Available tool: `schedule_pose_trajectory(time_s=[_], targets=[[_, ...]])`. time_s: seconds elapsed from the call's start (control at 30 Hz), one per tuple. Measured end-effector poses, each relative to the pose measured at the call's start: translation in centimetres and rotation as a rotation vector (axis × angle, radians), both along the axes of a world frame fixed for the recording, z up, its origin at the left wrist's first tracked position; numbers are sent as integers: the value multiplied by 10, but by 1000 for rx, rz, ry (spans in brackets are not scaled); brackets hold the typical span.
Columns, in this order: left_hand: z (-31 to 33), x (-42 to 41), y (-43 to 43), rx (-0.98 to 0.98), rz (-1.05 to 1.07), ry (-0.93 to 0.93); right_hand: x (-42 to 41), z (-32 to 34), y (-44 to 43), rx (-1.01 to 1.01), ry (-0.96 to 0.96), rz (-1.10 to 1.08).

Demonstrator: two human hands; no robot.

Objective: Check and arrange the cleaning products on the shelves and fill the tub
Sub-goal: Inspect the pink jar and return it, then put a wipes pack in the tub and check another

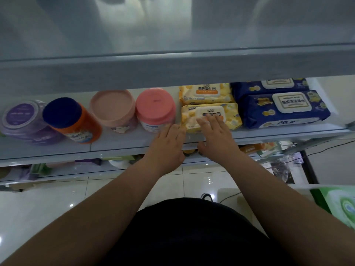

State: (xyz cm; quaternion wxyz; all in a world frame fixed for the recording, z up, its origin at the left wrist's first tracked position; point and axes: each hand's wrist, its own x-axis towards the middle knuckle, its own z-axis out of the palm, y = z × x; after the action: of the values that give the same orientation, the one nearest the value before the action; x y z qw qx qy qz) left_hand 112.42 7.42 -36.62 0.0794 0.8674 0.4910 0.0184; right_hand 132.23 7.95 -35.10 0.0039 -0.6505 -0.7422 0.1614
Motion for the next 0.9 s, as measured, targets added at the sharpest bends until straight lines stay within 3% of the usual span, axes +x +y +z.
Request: schedule_pose_trajectory(time_s=[0.2,0.6,0.77,0.9], targets=[[-4,34,17,-102,125,34,52,-5,15,-6,-50,-4],[-20,40,-7,-281,408,-71,87,3,87,-79,-223,244],[-32,23,-15,-254,357,148,88,-2,80,-124,-269,242],[-40,21,-18,-252,320,167,86,-6,76,-179,-196,222]])
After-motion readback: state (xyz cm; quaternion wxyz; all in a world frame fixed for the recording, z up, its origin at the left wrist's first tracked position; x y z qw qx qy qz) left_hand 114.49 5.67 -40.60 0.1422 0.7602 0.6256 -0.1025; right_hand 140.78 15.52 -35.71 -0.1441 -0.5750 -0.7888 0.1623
